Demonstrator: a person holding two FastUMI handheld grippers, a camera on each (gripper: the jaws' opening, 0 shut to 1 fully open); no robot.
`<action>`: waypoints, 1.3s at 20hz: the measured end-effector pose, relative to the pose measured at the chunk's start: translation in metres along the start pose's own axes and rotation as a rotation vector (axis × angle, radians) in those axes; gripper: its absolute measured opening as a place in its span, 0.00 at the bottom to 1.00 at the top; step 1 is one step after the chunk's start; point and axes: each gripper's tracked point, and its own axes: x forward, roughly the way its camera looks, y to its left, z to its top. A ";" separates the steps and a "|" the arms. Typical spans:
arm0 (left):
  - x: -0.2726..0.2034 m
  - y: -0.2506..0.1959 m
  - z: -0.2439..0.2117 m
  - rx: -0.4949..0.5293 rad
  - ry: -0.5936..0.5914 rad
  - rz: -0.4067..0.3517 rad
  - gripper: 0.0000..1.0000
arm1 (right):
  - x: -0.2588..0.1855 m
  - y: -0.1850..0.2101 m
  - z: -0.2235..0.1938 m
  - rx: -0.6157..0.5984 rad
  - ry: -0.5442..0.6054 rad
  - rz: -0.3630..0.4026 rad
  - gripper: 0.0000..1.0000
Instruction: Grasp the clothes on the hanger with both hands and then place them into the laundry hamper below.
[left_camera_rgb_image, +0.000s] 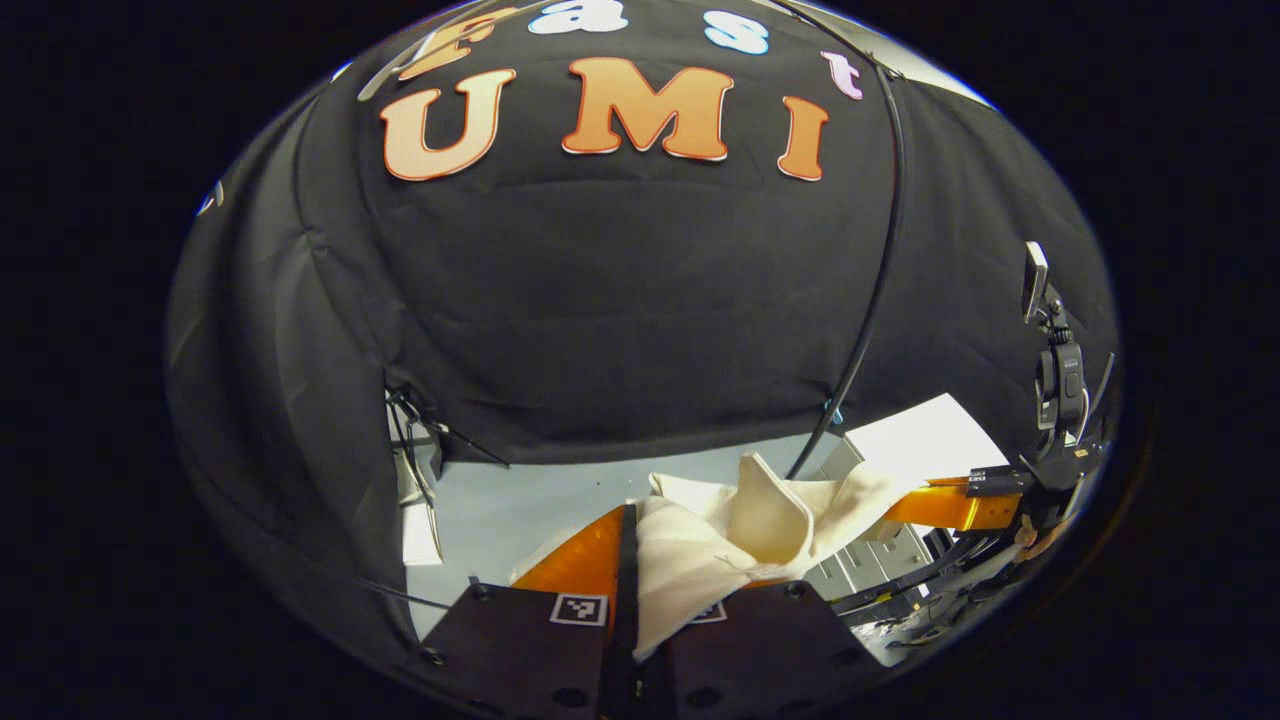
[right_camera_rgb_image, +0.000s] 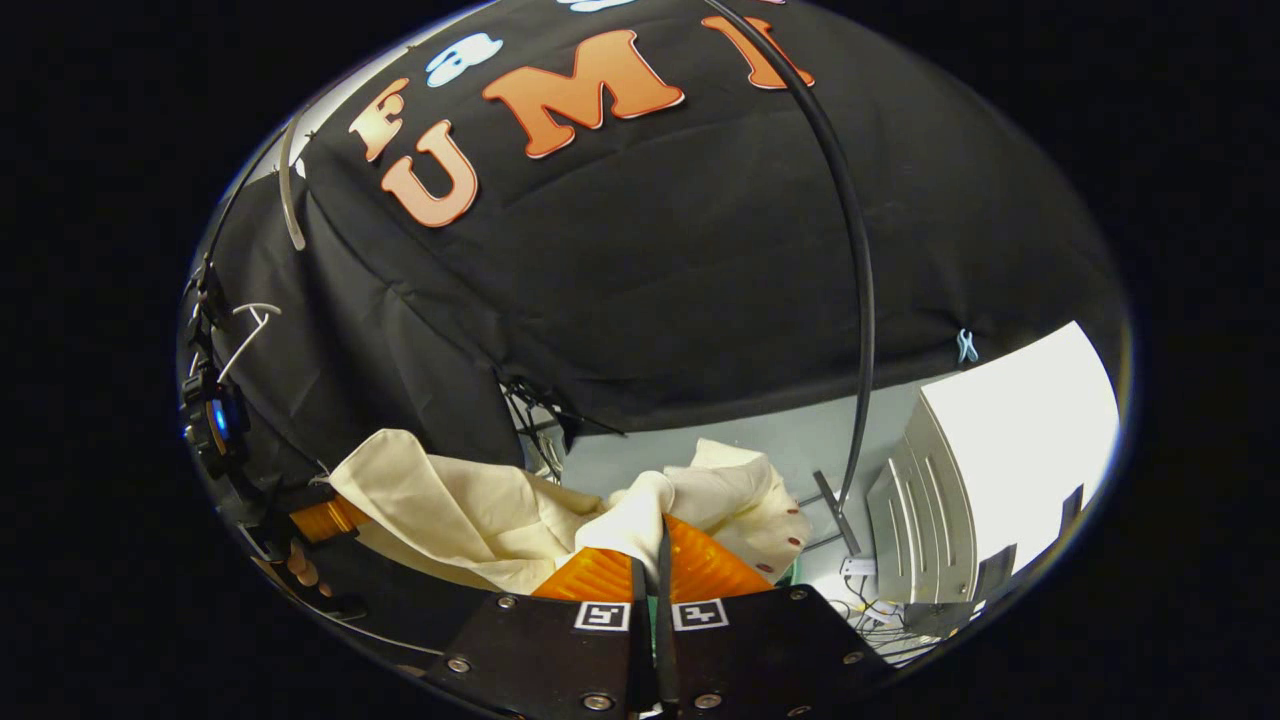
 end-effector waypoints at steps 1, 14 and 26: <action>0.002 -0.003 -0.008 0.000 0.018 -0.002 0.10 | 0.000 -0.001 -0.011 0.000 0.017 -0.004 0.01; 0.035 -0.032 -0.096 0.031 0.246 0.021 0.11 | 0.028 -0.037 -0.118 0.001 0.209 -0.130 0.03; 0.032 -0.021 -0.132 0.016 0.376 0.095 0.15 | 0.040 -0.056 -0.148 -0.057 0.300 -0.220 0.15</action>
